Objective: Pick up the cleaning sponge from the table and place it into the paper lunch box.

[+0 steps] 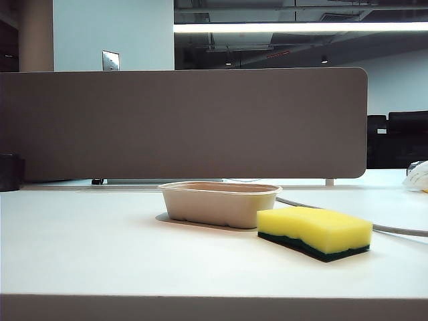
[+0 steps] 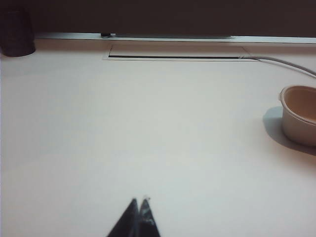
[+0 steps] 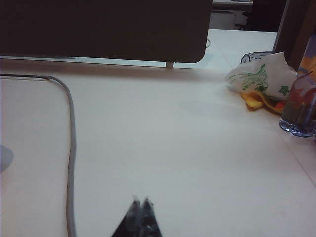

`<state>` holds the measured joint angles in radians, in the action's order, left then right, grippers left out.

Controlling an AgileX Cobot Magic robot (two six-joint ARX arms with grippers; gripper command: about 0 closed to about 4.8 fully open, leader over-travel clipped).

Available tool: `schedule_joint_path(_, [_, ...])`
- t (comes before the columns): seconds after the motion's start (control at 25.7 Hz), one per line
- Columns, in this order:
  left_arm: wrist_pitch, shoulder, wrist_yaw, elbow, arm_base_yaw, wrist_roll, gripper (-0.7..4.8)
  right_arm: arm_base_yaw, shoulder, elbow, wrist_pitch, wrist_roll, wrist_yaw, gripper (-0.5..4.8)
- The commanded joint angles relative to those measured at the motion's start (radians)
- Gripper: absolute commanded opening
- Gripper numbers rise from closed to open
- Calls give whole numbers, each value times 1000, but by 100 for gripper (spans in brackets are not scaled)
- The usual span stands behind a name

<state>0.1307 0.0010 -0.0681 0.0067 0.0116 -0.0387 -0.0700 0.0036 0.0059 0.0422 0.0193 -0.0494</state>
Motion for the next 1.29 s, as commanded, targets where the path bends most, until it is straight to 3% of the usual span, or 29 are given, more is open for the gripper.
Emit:
schedule_joint_path(0.04, [-11, 2, -3, 1, 1, 1, -5, 0, 0, 5, -18, 0, 3, -4])
schedule_joint_path(0.35, [-11, 2, -1, 1, 11, 1, -5, 0, 0, 5, -17, 0, 3, -4])
schedule_joint_path(0.62, [-14, 29, 8, 1, 174, 2, -5, -1, 0, 5, -17, 24, 17, -4])
schedule_joint_path(0.82, [-13, 99, 7, 1, 360, 2, -5, -1, 0, 5, -17, 266, 115, -3])
schedule_joint_path(1.01, [-13, 161, 2, 1, 529, 1, -5, -1, 0, 5, -17, 363, 285, 1])
schedule_joint_path(1.09, [-12, 180, 0, 1, 574, 1, -5, -1, 0, 5, -14, 427, 373, -1])
schedule_joint_path(1.17, [-12, 196, 0, 1, 611, 1, -5, -1, 2, 16, 45, 580, 412, -1])
schedule_joint_path(1.29, [-12, 212, 0, 1, 636, 1, -5, -2, 8, 51, 161, 590, 451, -1])
